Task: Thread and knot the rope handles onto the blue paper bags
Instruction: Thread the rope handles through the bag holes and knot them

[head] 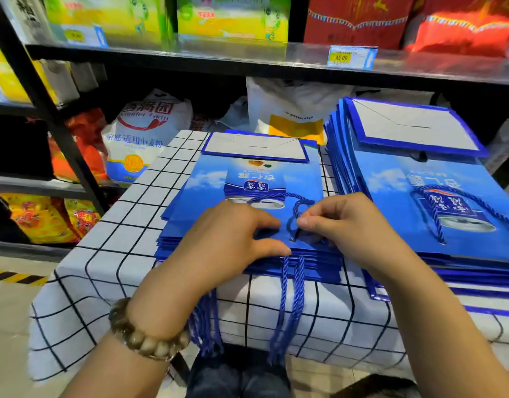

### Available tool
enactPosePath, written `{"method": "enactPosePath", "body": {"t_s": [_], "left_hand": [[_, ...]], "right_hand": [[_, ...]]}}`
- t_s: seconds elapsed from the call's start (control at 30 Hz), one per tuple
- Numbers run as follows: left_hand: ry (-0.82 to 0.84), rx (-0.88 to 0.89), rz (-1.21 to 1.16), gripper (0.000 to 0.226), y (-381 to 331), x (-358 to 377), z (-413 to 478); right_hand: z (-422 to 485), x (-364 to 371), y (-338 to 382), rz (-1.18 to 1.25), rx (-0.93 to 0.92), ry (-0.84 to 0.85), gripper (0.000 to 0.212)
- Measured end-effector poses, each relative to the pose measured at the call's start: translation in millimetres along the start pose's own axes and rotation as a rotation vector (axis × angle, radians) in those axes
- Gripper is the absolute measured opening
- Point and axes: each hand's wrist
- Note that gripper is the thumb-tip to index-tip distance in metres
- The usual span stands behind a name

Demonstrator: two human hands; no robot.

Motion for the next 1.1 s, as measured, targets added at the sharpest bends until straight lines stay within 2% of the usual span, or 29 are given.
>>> {"method": "enactPosePath", "body": {"t_s": [0.2, 0.33, 0.47, 0.53, 0.6, 0.67, 0.77, 0.9, 1.0, 1.1], "left_hand": [[-0.019, 0.079, -0.085, 0.023, 4.2, 2.3, -5.6], [-0.059, 0.094, -0.041, 0.026, 5.0, 4.5, -4.7], [-0.143, 0.111, 0.035, 0.033, 4.6, 7.3, -1.8], [-0.187, 0.102, 0.046, 0.03, 5.4, 5.7, 1.2], [-0.221, 0.108, 0.092, 0.029, 4.6, 5.8, 4.9], [-0.329, 0.141, 0.11, 0.029, 1.9, 7.8, 3.8], [-0.468, 0.141, 0.11, 0.036, -3.7, 14.2, -4.6], [-0.372, 0.088, 0.217, 0.039, -11.0, 29.8, -5.4], [-0.4, 0.156, 0.182, 0.032, -8.7, 35.9, -0.9], [-0.267, 0.192, 0.096, 0.041, -9.7, 32.4, -3.5]], "right_hand": [[0.9, 7.3, -3.3, -0.106, 0.005, -0.007, 0.014], [1.4, 8.2, -1.9, -0.209, -0.002, 0.005, 0.015], [-1.8, 5.2, 3.9, -0.435, -0.118, 0.137, 0.016], [-4.8, -0.1, 7.5, -0.447, -0.159, 0.249, 0.017], [-4.6, -3.0, 6.3, -0.525, -0.185, 0.309, 0.026], [-1.7, -3.0, 1.5, -0.588, -0.205, 0.273, 0.031], [-0.2, -2.5, -3.3, -0.533, -0.218, 0.232, 0.027], [-0.7, -1.9, -6.1, -0.5, -0.249, 0.215, 0.026], [-1.8, 0.3, -7.6, -0.466, -0.268, 0.171, 0.023], [-2.0, -1.2, -14.2, -0.479, -0.251, 0.102, 0.023]]}}
Point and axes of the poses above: each hand's wrist, its own z-axis towards the middle knuckle, its own x-axis out of the palm, y = z × x, and after that the axes turned 1 degree about y, right-handed
